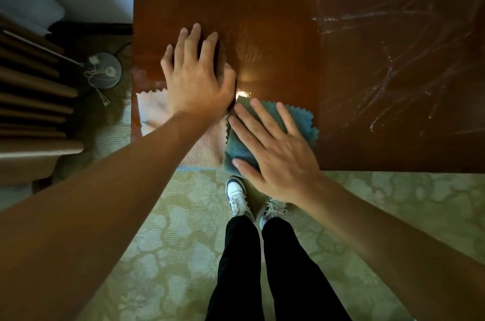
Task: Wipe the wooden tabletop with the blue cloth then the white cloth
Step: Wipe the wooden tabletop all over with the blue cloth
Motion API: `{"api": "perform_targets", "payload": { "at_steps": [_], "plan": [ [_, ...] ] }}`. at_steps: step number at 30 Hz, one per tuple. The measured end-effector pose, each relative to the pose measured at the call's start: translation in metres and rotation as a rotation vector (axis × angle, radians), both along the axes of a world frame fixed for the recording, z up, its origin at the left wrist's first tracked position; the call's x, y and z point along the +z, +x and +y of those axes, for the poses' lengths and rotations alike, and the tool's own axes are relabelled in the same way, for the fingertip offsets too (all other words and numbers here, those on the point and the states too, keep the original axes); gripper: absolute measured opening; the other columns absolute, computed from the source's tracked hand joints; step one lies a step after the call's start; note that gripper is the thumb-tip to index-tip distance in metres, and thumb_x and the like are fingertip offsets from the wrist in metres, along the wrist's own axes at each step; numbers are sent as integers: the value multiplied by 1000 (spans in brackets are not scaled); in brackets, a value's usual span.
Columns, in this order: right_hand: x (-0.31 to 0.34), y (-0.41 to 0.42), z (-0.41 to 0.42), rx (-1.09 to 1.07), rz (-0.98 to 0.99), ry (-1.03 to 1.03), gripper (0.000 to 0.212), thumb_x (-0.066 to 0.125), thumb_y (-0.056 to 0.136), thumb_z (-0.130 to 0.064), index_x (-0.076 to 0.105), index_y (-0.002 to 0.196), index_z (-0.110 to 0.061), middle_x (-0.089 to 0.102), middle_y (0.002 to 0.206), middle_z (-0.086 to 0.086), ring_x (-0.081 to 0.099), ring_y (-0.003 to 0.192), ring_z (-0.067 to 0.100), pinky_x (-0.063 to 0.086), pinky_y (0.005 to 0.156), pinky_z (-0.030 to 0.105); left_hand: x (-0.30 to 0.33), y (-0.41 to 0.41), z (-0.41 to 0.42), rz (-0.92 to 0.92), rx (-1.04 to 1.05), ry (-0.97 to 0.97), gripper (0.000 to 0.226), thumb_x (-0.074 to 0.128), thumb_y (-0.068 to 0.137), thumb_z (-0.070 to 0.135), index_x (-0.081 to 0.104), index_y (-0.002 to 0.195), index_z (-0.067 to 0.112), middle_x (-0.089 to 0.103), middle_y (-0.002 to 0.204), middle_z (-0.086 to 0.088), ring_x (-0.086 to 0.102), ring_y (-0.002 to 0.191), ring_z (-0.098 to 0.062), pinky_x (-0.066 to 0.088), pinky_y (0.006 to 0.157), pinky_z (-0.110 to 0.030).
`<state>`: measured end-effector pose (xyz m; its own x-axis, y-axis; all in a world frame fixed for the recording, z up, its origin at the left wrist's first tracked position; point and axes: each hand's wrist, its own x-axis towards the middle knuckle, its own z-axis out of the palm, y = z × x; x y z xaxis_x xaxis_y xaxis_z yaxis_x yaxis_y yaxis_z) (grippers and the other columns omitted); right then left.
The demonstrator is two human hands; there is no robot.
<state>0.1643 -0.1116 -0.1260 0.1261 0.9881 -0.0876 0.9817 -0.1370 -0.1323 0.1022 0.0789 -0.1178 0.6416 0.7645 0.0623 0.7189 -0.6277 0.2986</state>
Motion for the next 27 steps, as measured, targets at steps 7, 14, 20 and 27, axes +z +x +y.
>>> {"api": "perform_targets", "payload": {
  "at_steps": [7, 14, 20, 27],
  "plan": [
    [-2, 5, -3, -24, -5, -13, 71, 23, 105, -59, 20, 163, -19, 15, 172, 3, 9, 159, 25, 6, 129, 54, 1, 3, -4, 63, -138, 96, 52, 33, 103, 35, 43, 149, 13, 36, 159, -15, 26, 151, -33, 18, 119, -50],
    [5, 64, -51, -167, -19, 11, 69, 30, 105, -57, 32, 160, -16, 25, 169, 6, 19, 157, 28, 14, 126, 59, -2, 0, -1, 25, -338, 149, 44, 39, 103, 30, 53, 141, 13, 50, 146, -15, 45, 133, -36, 33, 103, -50],
    [7, 75, -69, -234, -30, -20, 70, 31, 104, -55, 32, 160, -14, 24, 169, 6, 17, 158, 29, 13, 126, 60, 2, 6, -2, 74, -334, 168, 44, 39, 100, 31, 58, 134, 11, 55, 137, -17, 49, 124, -39, 33, 103, -52],
    [0, 6, -16, -140, 24, -26, 71, 23, 105, -58, 20, 163, -17, 14, 172, 3, 6, 159, 26, 4, 128, 56, 14, 48, -15, 59, -394, 139, 45, 40, 100, 36, 55, 138, 18, 50, 141, -16, 46, 129, -36, 28, 108, -51]
  ]
}}
